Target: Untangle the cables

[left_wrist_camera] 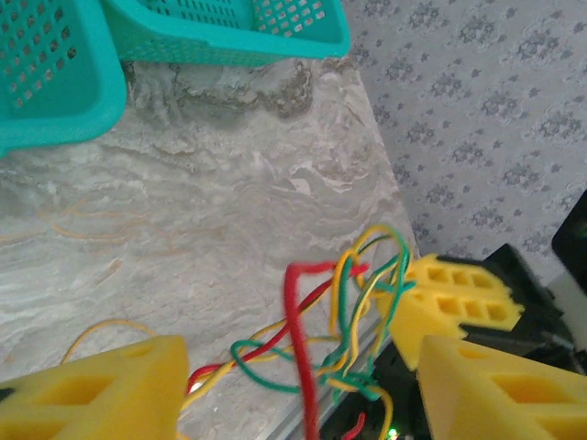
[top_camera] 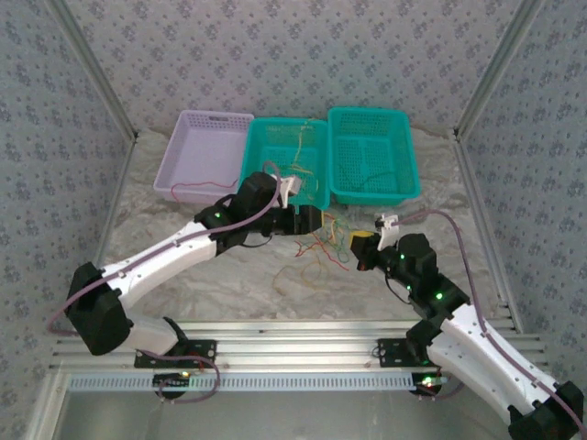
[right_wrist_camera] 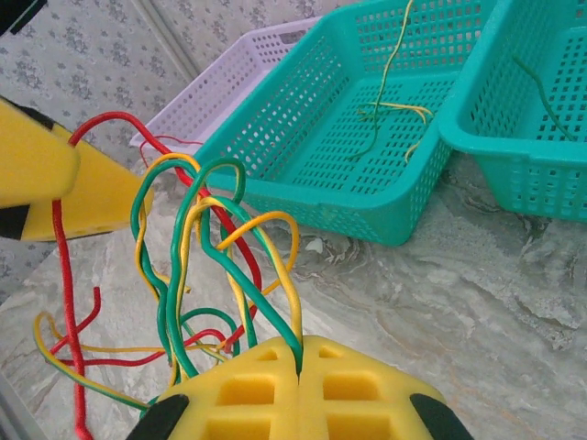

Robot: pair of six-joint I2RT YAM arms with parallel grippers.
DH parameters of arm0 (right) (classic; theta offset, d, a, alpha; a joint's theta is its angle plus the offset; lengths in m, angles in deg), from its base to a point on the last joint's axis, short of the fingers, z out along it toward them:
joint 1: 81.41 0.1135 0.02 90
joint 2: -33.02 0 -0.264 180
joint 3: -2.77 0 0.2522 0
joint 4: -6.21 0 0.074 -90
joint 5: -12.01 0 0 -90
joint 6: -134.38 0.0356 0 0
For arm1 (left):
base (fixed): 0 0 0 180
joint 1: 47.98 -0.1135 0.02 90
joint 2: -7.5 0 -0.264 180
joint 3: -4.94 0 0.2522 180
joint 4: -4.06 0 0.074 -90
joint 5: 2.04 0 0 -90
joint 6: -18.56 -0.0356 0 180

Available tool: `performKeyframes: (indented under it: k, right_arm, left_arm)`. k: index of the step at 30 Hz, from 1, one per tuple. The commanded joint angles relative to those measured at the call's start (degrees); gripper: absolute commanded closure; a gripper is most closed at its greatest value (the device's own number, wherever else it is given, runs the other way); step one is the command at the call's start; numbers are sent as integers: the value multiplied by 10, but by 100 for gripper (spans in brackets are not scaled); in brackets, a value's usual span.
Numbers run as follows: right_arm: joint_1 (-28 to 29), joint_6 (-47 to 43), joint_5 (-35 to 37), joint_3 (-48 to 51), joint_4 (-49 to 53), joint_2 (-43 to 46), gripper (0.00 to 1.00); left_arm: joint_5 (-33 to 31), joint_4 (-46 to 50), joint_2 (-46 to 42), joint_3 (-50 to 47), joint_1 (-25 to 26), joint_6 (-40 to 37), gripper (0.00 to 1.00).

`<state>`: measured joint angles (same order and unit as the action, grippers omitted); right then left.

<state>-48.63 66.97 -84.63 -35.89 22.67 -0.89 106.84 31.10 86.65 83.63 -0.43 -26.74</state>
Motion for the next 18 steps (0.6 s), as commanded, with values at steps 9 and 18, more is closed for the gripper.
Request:
performKeyframes:
  k: [9,18]
  right_arm:
    - [12,4,-7,-22,-35,-16,100]
    - [11,-6,82,-18,30,-22,100]
  left_arm:
    - [25,-22,-7,2,-5,-7,86]
    - [-32,27,-81,-9,-45,-45,100]
